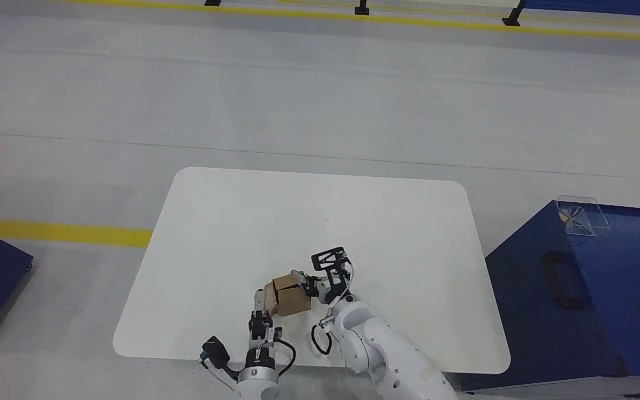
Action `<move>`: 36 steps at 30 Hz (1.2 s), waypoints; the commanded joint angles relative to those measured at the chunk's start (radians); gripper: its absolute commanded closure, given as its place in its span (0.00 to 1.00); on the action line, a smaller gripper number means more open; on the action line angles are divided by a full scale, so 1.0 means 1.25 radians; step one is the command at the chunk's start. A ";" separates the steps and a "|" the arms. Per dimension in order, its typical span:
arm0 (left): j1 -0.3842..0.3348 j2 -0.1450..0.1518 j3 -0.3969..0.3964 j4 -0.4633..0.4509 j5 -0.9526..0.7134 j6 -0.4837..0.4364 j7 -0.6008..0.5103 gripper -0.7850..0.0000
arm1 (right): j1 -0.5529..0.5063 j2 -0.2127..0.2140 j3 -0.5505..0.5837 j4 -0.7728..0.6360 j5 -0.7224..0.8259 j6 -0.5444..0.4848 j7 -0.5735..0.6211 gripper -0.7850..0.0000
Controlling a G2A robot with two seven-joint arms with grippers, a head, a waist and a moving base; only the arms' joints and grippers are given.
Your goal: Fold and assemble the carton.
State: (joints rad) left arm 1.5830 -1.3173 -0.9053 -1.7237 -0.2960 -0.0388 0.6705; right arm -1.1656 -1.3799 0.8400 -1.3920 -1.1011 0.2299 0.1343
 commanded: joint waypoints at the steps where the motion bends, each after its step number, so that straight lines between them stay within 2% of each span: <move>1: -0.013 -0.006 0.005 0.031 0.009 -0.015 0.006 0.00 | 0.003 -0.003 -0.007 0.010 -0.012 0.006 -0.006 0.00; 8: -0.055 -0.034 -0.003 0.089 -0.105 -0.100 0.033 0.00 | 0.005 -0.014 -0.013 0.031 -0.024 0.014 -0.020 0.00; 21: -0.095 -0.068 -0.014 0.170 -0.150 -0.131 0.063 0.00 | -0.006 -0.024 -0.003 0.039 -0.047 0.008 -0.014 0.00; 30: -0.091 -0.085 -0.050 0.172 -0.178 -0.191 0.097 0.00 | -0.007 -0.032 -0.007 0.056 -0.075 0.005 -0.003 0.00; 32: -0.088 -0.087 -0.059 0.169 -0.188 -0.198 0.081 0.00 | -0.007 -0.034 -0.008 0.058 -0.078 0.005 -0.001 0.00; 36: -0.071 -0.089 -0.082 0.151 -0.179 -0.262 0.065 0.00 | -0.010 -0.038 -0.008 0.061 -0.086 0.005 0.001 0.00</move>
State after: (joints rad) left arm 1.4890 -1.4287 -1.0015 -1.5287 -0.5257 -0.3439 0.7578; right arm -1.1773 -1.4262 0.8301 -1.3155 -1.2074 0.2360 0.1350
